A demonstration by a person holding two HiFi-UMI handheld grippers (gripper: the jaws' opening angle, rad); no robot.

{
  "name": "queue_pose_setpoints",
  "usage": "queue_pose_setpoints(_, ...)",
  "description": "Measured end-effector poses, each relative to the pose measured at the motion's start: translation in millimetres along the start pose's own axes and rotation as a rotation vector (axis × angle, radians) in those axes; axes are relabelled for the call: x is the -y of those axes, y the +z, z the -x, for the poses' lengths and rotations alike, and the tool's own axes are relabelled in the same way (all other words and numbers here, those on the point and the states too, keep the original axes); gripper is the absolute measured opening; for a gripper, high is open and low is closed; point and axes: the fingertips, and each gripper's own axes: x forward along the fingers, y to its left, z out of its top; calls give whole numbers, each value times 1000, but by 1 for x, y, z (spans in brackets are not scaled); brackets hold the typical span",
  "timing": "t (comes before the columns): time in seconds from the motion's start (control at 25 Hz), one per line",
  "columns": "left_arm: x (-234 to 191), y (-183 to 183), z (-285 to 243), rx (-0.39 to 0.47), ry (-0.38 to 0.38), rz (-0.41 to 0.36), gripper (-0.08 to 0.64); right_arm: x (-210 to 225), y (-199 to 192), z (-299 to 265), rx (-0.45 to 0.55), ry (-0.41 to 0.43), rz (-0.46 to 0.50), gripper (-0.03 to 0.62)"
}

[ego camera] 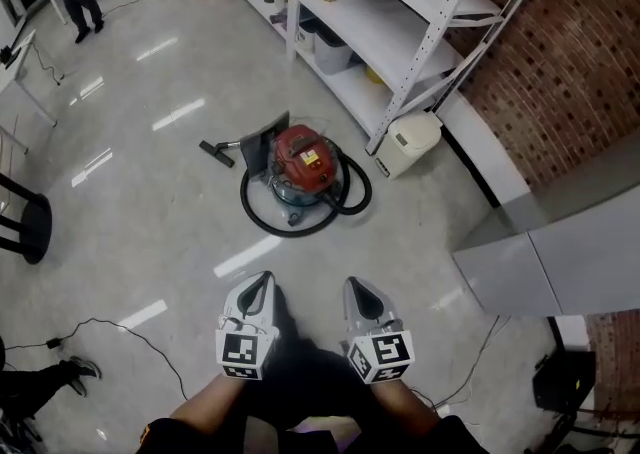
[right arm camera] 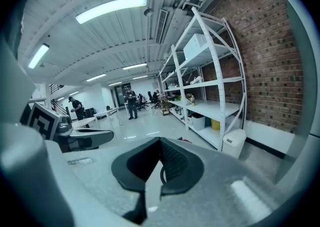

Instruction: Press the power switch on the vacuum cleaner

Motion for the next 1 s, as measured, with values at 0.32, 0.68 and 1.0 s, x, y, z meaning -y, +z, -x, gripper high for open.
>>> queue_pose_setpoints(0.32,-61,44,-58,26,-44,-14,15,-3,54,-69,23,-47,15,-8)
queue_pose_setpoints(0.68,-103,61,-91,34,-35,-12,15,5,79,-123,19,-54,36,-8)
queue_pose_setpoints(1.0,-128,62,-126,26,45,-2,15,23,80,-181,-29,22,54,-8)
